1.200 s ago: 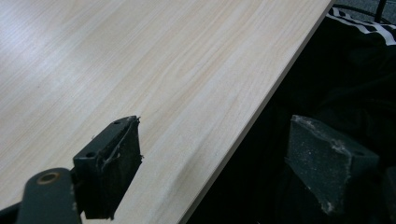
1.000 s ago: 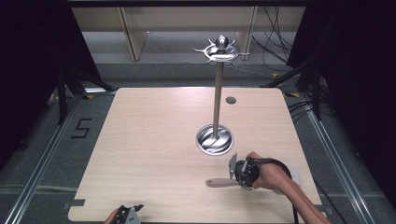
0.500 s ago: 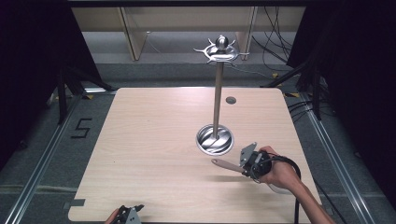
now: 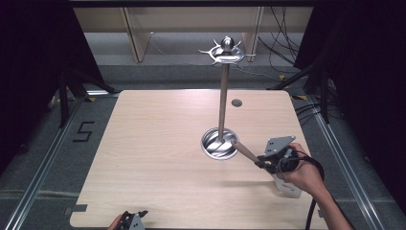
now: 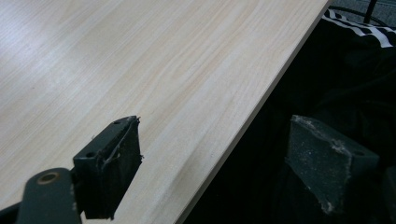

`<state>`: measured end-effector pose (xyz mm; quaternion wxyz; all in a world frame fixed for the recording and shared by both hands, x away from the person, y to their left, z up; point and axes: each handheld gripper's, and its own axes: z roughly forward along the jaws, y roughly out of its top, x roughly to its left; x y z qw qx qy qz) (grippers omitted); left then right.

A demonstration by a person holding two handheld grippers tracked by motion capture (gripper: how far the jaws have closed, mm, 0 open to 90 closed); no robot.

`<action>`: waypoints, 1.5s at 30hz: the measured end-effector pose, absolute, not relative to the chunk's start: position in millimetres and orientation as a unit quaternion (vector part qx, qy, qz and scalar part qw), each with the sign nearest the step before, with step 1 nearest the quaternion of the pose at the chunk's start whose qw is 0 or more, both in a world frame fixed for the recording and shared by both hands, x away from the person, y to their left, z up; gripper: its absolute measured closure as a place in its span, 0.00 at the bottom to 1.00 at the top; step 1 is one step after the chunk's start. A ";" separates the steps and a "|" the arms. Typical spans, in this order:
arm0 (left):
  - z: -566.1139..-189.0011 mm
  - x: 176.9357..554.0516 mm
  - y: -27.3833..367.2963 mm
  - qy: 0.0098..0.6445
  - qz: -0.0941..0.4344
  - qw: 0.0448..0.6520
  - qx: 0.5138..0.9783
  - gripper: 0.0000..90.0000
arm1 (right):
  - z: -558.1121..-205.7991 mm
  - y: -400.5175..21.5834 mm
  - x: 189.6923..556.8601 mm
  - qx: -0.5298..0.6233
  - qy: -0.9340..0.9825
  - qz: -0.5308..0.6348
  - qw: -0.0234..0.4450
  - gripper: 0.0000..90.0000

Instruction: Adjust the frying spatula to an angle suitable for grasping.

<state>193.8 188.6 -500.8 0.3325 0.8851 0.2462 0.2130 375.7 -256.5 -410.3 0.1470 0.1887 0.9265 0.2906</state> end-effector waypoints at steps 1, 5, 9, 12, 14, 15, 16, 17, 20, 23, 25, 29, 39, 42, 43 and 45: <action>-500.7 193.9 188.6 0.246 0.213 0.333 0.885 0.19 | -410.3 -256.5 375.7 0.189 0.926 0.291 0.147 0.86; -501.3 193.8 188.8 0.247 0.212 0.331 0.886 0.19 | -400.6 -266.9 372.8 0.208 0.907 0.331 0.159 0.86; -500.9 193.8 188.4 0.246 0.214 0.332 0.885 0.19 | -392.3 -271.2 371.5 0.211 0.891 0.367 0.163 0.86; -500.8 193.3 187.9 0.244 0.213 0.330 0.887 0.19 | -387.2 -272.9 369.8 0.220 0.876 0.394 0.173 0.86; -500.5 193.1 187.7 0.245 0.213 0.331 0.886 0.19 | -384.4 -273.7 368.1 0.234 0.862 0.414 0.176 0.86; -500.6 193.2 187.6 0.245 0.212 0.331 0.886 0.19 | -384.1 -273.1 367.4 0.238 0.854 0.428 0.174 0.86; -500.4 193.2 187.7 0.244 0.213 0.331 0.886 0.19 | -383.2 -273.7 369.5 0.230 0.850 0.440 0.178 0.86; -500.4 193.2 187.7 0.244 0.213 0.331 0.886 0.19 | -383.2 -273.7 369.5 0.230 0.850 0.440 0.178 0.86; -500.6 193.4 187.8 0.245 0.214 0.330 0.886 0.19 | -378.3 -273.3 371.3 0.240 0.830 0.473 0.172 0.86; -500.5 193.6 187.5 0.244 0.213 0.329 0.887 0.19 | -372.3 -271.0 372.6 0.244 0.819 0.490 0.172 0.86; -500.7 193.6 187.5 0.244 0.213 0.329 0.887 0.19 | -365.8 -269.2 374.6 0.248 0.813 0.499 0.172 0.86; -500.6 193.6 187.9 0.245 0.210 0.335 0.885 0.19 | -356.6 -262.6 378.4 0.248 0.801 0.513 0.183 0.86; -501.1 193.1 187.8 0.243 0.210 0.344 0.882 0.19 | -327.2 -245.6 387.4 0.243 0.790 0.526 0.199 0.86; -500.8 193.2 188.0 0.243 0.212 0.342 0.883 0.19 | -317.2 -242.7 389.6 0.240 0.791 0.524 0.204 0.86; -500.8 193.2 188.0 0.243 0.212 0.342 0.883 0.19 | -317.2 -242.7 389.6 0.240 0.791 0.524 0.204 0.86; -500.4 193.2 188.2 0.240 0.210 0.339 0.885 0.19 | -313.2 -241.4 390.9 0.243 0.789 0.526 0.206 0.86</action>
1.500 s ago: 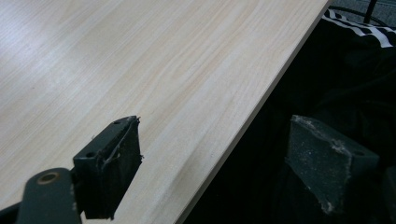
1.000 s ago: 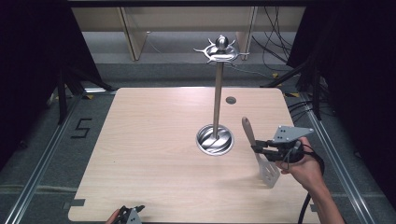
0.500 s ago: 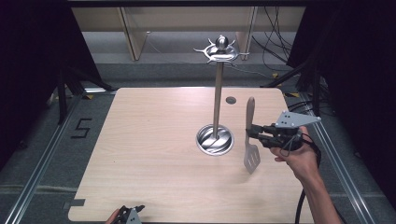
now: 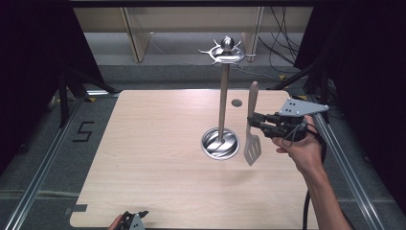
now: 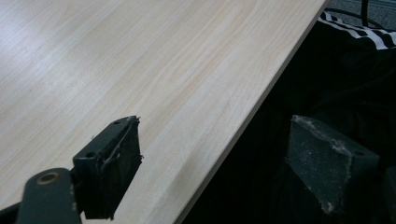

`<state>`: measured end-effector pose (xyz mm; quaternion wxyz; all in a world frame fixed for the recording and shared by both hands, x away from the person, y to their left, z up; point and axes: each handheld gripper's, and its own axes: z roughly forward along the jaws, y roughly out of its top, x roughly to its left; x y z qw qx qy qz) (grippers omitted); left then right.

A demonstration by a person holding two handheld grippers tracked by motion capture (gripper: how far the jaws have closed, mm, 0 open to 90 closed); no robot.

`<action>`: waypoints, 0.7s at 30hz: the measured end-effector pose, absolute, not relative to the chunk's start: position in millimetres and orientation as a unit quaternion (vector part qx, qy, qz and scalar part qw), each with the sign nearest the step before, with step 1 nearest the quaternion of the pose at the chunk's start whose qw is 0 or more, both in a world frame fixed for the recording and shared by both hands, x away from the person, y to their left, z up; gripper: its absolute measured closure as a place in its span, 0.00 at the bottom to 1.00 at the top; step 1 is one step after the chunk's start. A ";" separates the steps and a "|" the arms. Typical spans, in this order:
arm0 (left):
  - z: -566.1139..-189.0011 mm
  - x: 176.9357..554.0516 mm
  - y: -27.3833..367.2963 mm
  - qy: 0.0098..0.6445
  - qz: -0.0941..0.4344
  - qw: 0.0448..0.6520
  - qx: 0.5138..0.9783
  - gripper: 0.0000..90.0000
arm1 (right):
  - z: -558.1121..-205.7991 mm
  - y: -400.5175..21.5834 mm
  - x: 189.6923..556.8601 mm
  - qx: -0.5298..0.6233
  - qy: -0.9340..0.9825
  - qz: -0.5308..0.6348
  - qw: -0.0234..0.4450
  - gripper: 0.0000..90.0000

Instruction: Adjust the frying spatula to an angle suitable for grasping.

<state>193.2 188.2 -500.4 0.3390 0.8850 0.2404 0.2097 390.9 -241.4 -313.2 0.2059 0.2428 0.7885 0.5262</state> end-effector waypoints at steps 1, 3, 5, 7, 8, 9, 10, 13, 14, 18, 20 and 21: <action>-500.3 192.8 188.0 0.241 0.210 0.342 0.884 0.19 | -312.0 -239.4 391.8 0.240 0.783 0.531 0.215 0.86; -500.6 192.6 187.7 0.245 0.210 0.347 0.880 0.19 | -306.6 -233.0 391.4 0.239 0.788 0.525 0.216 0.86; -500.4 192.5 187.8 0.244 0.210 0.346 0.881 0.19 | -302.9 -229.0 392.7 0.235 0.792 0.522 0.213 0.86; -500.6 192.6 187.7 0.246 0.209 0.348 0.880 0.19 | -299.3 -224.7 394.5 0.235 0.791 0.522 0.216 0.86; -500.6 192.6 187.7 0.246 0.209 0.348 0.880 0.19 | -299.3 -224.7 394.5 0.235 0.791 0.522 0.216 0.86; -500.6 192.7 187.7 0.245 0.210 0.347 0.881 0.19 | -297.4 -223.0 395.3 0.237 0.789 0.521 0.223 0.86; -500.4 192.8 187.8 0.245 0.209 0.347 0.881 0.19 | -294.5 -221.2 396.4 0.239 0.788 0.520 0.227 0.86; -500.2 192.8 188.1 0.244 0.209 0.346 0.881 0.19 | -286.7 -216.9 398.6 0.251 0.784 0.521 0.228 0.86; -500.2 192.8 188.1 0.244 0.209 0.346 0.881 0.19 | -286.7 -216.9 398.6 0.251 0.784 0.521 0.228 0.86; -500.0 192.7 188.1 0.243 0.210 0.345 0.882 0.19 | -281.0 -215.5 403.6 0.250 0.788 0.513 0.230 0.86; -500.0 192.7 188.0 0.241 0.209 0.345 0.883 0.19 | -279.9 -215.1 404.5 0.256 0.791 0.505 0.232 0.86; -500.0 192.7 187.9 0.242 0.209 0.345 0.882 0.19 | -280.1 -213.3 405.0 0.268 0.791 0.501 0.226 0.86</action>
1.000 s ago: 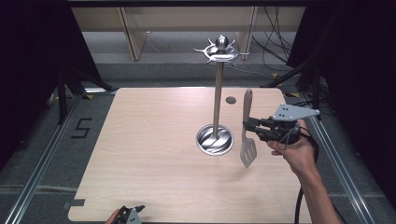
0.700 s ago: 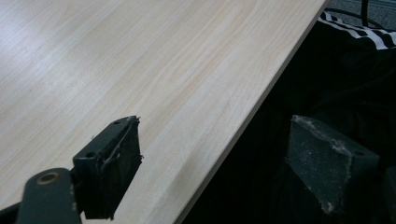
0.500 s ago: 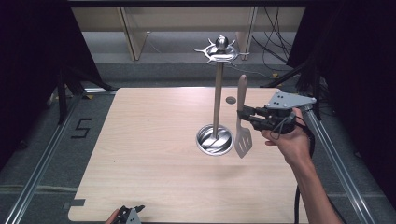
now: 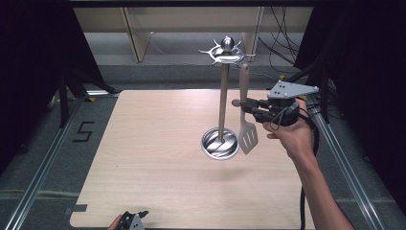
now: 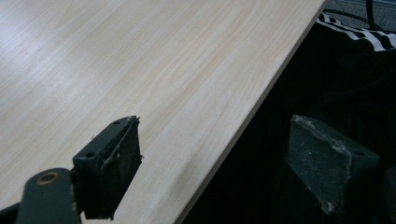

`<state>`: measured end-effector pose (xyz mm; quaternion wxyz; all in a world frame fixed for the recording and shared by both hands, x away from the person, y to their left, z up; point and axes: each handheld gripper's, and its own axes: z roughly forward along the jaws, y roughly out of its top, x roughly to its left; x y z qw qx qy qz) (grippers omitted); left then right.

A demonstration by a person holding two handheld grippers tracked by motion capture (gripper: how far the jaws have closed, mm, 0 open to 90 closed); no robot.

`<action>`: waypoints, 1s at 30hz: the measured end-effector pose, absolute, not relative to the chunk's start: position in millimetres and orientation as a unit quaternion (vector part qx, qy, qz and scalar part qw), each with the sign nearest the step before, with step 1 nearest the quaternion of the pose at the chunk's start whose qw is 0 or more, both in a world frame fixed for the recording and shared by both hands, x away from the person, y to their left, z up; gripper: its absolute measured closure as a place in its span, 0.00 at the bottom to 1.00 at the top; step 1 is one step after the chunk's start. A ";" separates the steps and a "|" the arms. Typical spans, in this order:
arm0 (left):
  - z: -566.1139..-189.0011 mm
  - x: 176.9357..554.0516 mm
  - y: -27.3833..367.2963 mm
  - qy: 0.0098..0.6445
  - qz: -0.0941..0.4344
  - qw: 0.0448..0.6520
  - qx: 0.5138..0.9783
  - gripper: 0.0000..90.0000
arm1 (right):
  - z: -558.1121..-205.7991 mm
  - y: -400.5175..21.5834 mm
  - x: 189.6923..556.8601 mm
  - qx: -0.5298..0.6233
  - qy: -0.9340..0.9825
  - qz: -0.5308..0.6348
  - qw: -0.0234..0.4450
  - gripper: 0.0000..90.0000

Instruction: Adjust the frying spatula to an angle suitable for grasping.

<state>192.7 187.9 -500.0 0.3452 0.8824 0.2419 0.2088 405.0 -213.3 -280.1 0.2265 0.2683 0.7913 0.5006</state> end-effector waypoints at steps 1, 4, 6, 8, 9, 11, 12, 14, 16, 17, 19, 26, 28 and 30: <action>-500.0 192.7 187.9 0.242 0.209 0.345 0.882 0.19 | -280.1 -213.3 405.0 0.268 0.791 0.501 0.226 0.86; -500.3 192.8 187.9 0.242 0.209 0.345 0.882 0.19 | -279.5 -210.9 407.7 0.264 0.794 0.500 0.223 0.86; -500.1 192.6 187.8 0.241 0.209 0.344 0.883 0.19 | -278.0 -211.0 408.7 0.262 0.798 0.490 0.233 0.86; -500.0 192.5 187.7 0.241 0.210 0.344 0.883 0.19 | -278.2 -208.9 408.2 0.271 0.797 0.488 0.230 0.85; -500.4 192.7 187.5 0.241 0.210 0.346 0.882 0.19 | -277.7 -209.2 410.2 0.264 0.800 0.482 0.239 0.86; -499.9 192.3 187.6 0.241 0.209 0.344 0.883 0.19 | -277.3 -206.9 411.6 0.268 0.798 0.484 0.238 0.85; -499.9 192.4 187.7 0.240 0.209 0.343 0.884 0.19 | -277.3 -206.2 412.1 0.268 0.797 0.485 0.241 0.85; -499.9 192.3 187.6 0.240 0.208 0.343 0.884 0.19 | -277.2 -205.4 413.2 0.269 0.802 0.480 0.234 0.85; -499.7 192.0 187.4 0.240 0.208 0.344 0.884 0.19 | -277.8 -203.7 413.7 0.275 0.804 0.475 0.230 0.85; -499.8 191.9 187.3 0.241 0.208 0.344 0.884 0.19 | -278.1 -203.7 415.7 0.268 0.804 0.476 0.235 0.85; -499.6 192.0 187.4 0.241 0.208 0.344 0.884 0.19 | -279.1 -202.2 415.6 0.274 0.801 0.479 0.232 0.85; -499.5 192.0 187.2 0.238 0.210 0.344 0.884 0.19 | -278.4 -197.4 420.2 0.279 0.800 0.474 0.239 0.85; -499.8 191.6 186.6 0.239 0.206 0.344 0.884 0.19 | -278.2 -196.3 422.0 0.278 0.804 0.469 0.237 0.85; -500.1 192.1 186.4 0.242 0.205 0.348 0.882 0.19 | -278.2 -194.2 423.3 0.282 0.807 0.466 0.228 0.85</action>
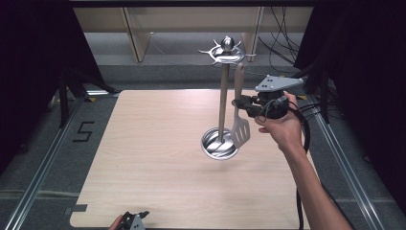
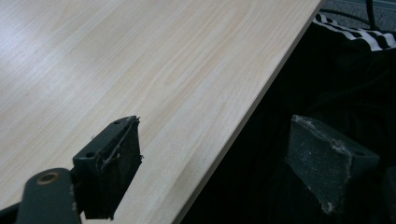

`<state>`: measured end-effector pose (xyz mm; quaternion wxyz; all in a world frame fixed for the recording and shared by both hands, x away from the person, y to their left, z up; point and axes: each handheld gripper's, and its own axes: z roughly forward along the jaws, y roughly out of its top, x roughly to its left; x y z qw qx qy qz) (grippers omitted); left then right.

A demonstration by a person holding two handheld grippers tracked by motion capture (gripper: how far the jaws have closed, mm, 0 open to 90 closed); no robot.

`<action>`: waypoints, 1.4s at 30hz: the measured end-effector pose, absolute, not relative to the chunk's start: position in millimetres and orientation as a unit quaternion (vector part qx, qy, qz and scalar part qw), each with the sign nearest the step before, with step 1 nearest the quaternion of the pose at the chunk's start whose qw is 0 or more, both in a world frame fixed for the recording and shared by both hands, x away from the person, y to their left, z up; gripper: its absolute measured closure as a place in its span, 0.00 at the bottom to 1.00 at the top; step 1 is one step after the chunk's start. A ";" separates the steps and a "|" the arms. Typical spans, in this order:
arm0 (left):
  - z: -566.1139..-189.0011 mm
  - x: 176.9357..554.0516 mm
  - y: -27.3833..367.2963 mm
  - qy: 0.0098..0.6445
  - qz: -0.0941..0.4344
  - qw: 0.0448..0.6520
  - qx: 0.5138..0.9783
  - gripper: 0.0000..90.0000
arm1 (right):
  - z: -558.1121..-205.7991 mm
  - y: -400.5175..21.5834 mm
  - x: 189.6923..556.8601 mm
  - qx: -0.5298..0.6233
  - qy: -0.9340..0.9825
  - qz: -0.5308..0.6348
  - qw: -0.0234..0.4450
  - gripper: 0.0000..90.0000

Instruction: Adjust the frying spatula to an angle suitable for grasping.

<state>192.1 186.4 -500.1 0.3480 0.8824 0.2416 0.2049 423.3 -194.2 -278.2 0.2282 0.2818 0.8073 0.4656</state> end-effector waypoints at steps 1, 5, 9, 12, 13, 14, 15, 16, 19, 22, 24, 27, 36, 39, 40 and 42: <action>-500.1 192.1 186.4 0.242 0.205 0.348 0.882 0.19 | -278.2 -194.2 423.3 0.282 0.807 0.466 0.228 0.85; -499.1 191.2 186.0 0.236 0.207 0.334 0.889 0.19 | -281.1 -191.7 426.9 0.278 0.801 0.477 0.232 0.85; -498.7 192.0 186.2 0.238 0.211 0.337 0.886 0.19 | -281.5 -191.3 426.5 0.280 0.802 0.479 0.221 0.85; -499.2 190.7 186.0 0.237 0.207 0.347 0.883 0.19 | -284.2 -189.3 426.2 0.288 0.794 0.490 0.218 0.85; -498.4 190.7 186.2 0.239 0.205 0.342 0.885 0.19 | -285.1 -190.0 427.7 0.282 0.794 0.493 0.217 0.84; -499.0 191.3 185.9 0.240 0.207 0.348 0.882 0.19 | -285.8 -189.9 427.9 0.283 0.791 0.497 0.217 0.84; -499.0 191.3 185.9 0.240 0.207 0.348 0.882 0.19 | -285.8 -189.9 427.9 0.283 0.791 0.497 0.217 0.84; -498.2 191.3 186.3 0.238 0.207 0.340 0.886 0.19 | -286.3 -190.5 427.0 0.287 0.789 0.501 0.210 0.83; -499.1 191.1 186.1 0.240 0.205 0.351 0.881 0.19 | -287.9 -192.0 426.9 0.286 0.778 0.519 0.211 0.77; -497.8 190.7 186.4 0.238 0.205 0.340 0.886 0.19 | -288.2 -192.1 423.8 0.290 0.770 0.527 0.212 0.72; -498.5 190.5 186.2 0.239 0.205 0.345 0.884 0.19 | -289.1 -192.6 419.7 0.287 0.768 0.532 0.211 0.65; -498.5 191.4 186.2 0.237 0.207 0.346 0.883 0.19 | -288.8 -194.3 415.0 0.290 0.762 0.539 0.212 0.60; -499.1 191.4 186.5 0.242 0.208 0.349 0.881 0.19 | -297.2 -211.4 395.8 0.303 0.746 0.542 0.242 0.47; -499.4 191.8 186.8 0.242 0.209 0.349 0.881 0.19 | -304.9 -216.8 390.4 0.314 0.740 0.541 0.246 0.45; -499.4 191.8 186.9 0.242 0.210 0.348 0.881 0.19 | -307.5 -219.5 389.8 0.308 0.742 0.538 0.256 0.45; -499.2 191.5 187.0 0.243 0.210 0.349 0.880 0.19 | -312.7 -222.7 385.4 0.312 0.744 0.536 0.249 0.44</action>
